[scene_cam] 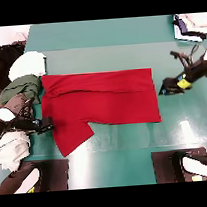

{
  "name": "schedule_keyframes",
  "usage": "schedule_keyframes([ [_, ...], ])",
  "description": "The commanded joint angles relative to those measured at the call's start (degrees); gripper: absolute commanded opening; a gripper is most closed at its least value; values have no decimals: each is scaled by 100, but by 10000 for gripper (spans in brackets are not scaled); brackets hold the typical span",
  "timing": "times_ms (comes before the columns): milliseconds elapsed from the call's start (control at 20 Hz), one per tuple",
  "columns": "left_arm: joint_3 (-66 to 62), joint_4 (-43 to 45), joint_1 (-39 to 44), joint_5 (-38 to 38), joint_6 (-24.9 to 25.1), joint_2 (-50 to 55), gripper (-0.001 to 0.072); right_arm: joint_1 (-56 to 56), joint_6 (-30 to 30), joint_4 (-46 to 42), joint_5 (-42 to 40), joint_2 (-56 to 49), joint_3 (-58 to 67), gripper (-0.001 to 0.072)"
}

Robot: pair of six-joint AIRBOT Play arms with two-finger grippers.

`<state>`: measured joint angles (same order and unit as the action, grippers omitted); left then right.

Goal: Fold the shirts.

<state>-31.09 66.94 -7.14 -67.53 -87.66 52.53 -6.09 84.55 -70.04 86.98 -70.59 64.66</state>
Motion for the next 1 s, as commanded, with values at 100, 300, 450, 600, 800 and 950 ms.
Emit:
schedule_keyframes([
  [100, -264, -466, -4, -341, 411, -9, 26, -726, -367, 15, -708, 470, -1956, 388],
  [300, -264, -527, -4, -308, 494, -9, 26, -809, -531, 378, -1272, 468, -2686, 388],
  [450, -264, -531, -4, -345, 516, -9, 26, -807, -553, 756, -1663, 466, -2911, 388],
  [600, -264, -533, -4, -345, 514, -9, 26, -807, -553, 748, -1674, 466, -2918, 376],
  [800, -264, -588, -4, -400, 516, -9, 26, -807, -557, 748, -1434, 466, -2918, 307],
  [950, -264, -588, -4, -518, 538, -9, 26, -807, -719, 697, -1217, 470, -2916, 14],
])
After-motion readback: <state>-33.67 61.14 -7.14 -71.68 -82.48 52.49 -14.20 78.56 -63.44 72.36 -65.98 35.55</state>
